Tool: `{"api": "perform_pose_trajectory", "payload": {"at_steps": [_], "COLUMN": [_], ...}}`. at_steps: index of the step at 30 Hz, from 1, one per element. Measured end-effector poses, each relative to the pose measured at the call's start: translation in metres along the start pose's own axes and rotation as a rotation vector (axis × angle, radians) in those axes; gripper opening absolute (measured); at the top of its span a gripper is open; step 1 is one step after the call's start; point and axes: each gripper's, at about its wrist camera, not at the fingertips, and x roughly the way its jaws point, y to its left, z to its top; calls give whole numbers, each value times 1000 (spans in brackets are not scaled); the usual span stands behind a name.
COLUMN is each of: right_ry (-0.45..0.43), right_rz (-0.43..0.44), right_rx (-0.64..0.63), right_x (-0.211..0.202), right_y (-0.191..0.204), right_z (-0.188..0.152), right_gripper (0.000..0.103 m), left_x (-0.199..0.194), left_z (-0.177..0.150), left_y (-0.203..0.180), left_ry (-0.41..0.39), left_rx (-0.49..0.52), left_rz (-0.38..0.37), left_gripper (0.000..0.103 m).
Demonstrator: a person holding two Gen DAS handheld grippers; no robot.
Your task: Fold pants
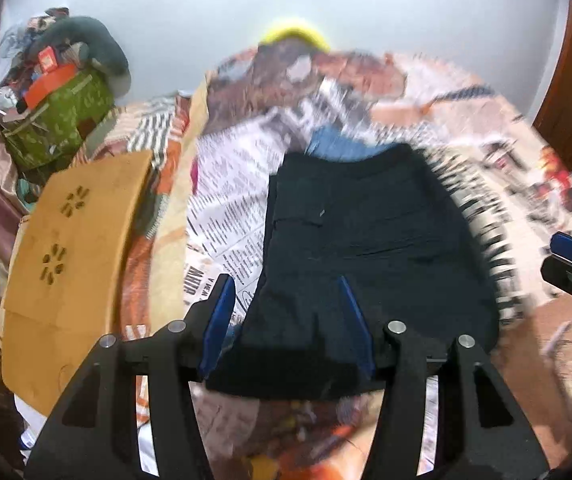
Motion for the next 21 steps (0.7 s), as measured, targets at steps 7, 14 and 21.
{"api": "perform_pose_trajectory", "payload": {"at_steps": [7, 14, 21], "right_ry": [-205, -405, -571], "right_rz": [37, 69, 89], "right_rx": [-35, -80, -128], "right_x": [-114, -213, -297], "right_y": [28, 60, 90], "right_z": [5, -6, -42], "right_gripper": [44, 44, 44], "left_x": [-117, -240, -340], "left_z": [-3, -32, -85], "left_y": [-22, -51, -76], "left_ry": [-171, -386, -570], "left_rx": [6, 45, 66], "left_rz": [-33, -30, -4], "left_gripper": [53, 53, 54]}}
